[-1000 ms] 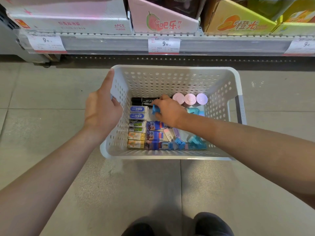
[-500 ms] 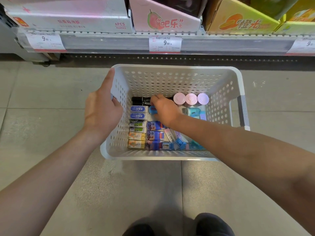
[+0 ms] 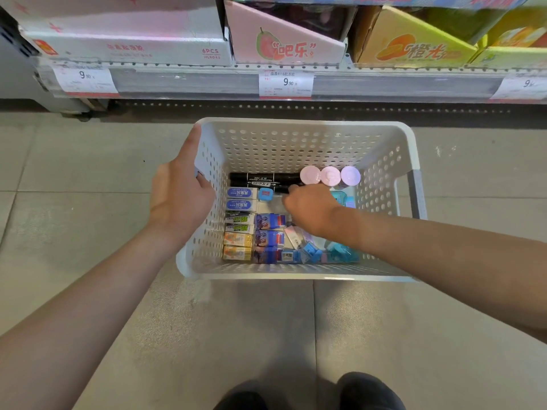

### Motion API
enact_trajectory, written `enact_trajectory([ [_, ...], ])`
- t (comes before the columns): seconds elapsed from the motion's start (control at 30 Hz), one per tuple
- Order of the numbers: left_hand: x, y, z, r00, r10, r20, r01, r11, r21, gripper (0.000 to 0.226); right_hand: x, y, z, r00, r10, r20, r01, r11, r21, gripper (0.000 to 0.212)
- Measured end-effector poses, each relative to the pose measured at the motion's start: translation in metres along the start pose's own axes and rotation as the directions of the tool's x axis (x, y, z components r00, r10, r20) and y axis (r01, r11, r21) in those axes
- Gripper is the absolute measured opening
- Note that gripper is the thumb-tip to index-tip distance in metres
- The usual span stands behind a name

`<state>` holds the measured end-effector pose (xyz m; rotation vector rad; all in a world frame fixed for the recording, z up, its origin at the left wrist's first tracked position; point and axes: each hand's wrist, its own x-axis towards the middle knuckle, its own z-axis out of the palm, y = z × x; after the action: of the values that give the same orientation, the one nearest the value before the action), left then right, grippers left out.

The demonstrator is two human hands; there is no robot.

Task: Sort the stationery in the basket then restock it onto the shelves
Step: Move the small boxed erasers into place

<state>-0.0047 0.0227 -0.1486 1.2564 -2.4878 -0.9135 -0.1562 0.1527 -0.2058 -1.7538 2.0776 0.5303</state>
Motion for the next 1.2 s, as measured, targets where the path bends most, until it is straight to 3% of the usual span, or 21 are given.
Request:
enact_trajectory([
  [0.1,0.000,-0.001,0.000,1.000,-0.003,0.003,0.003,1.000,0.002,0.070,0.000,-0.006,0.000,0.998,-0.035,0.046,0.038,0.997,-0.067,0.042],
  [0.23,0.001,-0.002,0.001,1.000,-0.012,0.001,0.012,1.000,0.019,0.070,-0.001,-0.008,0.001,0.996,-0.006,0.086,0.011,0.999,-0.052,0.040],
  [0.33,0.001,-0.001,0.001,1.000,-0.014,-0.001,0.014,1.000,0.018,0.071,-0.004,-0.006,0.000,0.995,-0.063,0.081,0.069,0.995,-0.070,0.039],
  [0.4,0.001,-0.002,0.001,1.000,-0.019,-0.001,0.019,1.000,0.014,0.071,-0.004,-0.002,0.002,0.995,-0.079,0.055,0.082,0.995,-0.057,0.034],
  [0.47,0.001,-0.002,0.001,1.000,-0.021,-0.003,0.021,1.000,0.017,0.071,-0.003,0.003,0.003,0.998,0.004,-0.065,0.003,0.994,0.109,0.026],
  [0.5,0.001,-0.001,0.001,1.000,-0.023,-0.004,0.023,1.000,0.018,0.071,-0.003,0.007,0.003,0.990,0.081,-0.119,-0.041,0.951,0.305,0.024],
  [0.53,0.001,0.000,0.000,1.000,-0.024,-0.005,0.024,1.000,0.016,0.071,-0.004,0.010,0.002,0.981,0.143,-0.129,-0.050,0.834,0.549,0.024],
  [0.6,0.000,0.000,0.000,1.000,-0.022,0.000,0.022,1.000,0.010,0.072,-0.009,0.016,0.001,0.987,0.137,-0.079,0.015,0.415,0.910,0.022],
  [0.63,0.000,0.000,-0.001,1.000,-0.021,0.002,0.021,1.000,0.008,0.072,-0.013,0.017,-0.002,0.991,0.107,-0.076,0.046,0.254,0.966,0.021],
  [0.67,0.000,0.000,-0.001,1.000,-0.018,0.002,0.018,1.000,0.008,0.073,-0.017,0.018,-0.003,0.993,0.078,-0.087,0.073,0.171,0.983,0.022],
  [0.7,0.000,0.000,-0.001,1.000,-0.015,0.004,0.015,1.000,0.010,0.073,-0.019,0.018,-0.005,0.992,0.058,-0.110,0.100,0.156,0.983,0.024],
  [0.8,0.000,0.000,-0.001,1.000,-0.015,0.004,0.015,1.000,0.021,0.073,-0.022,0.016,-0.006,0.985,0.058,-0.162,0.146,0.207,0.967,0.027],
  [0.9,0.000,0.000,0.000,1.000,-0.020,0.000,0.020,0.999,0.027,0.074,-0.019,0.014,-0.004,0.974,0.149,-0.170,0.126,0.266,0.956,0.019],
  [1.03,0.001,-0.001,0.001,1.000,-0.019,-0.004,0.019,1.000,0.023,0.074,-0.005,0.012,0.001,0.941,0.271,-0.204,-0.020,0.644,0.764,0.024],
  [1.2,0.001,-0.001,0.000,1.000,-0.013,-0.012,0.013,0.999,0.034,0.072,0.016,-0.005,0.007,0.933,0.330,-0.145,-0.179,0.773,0.609,0.026],
])
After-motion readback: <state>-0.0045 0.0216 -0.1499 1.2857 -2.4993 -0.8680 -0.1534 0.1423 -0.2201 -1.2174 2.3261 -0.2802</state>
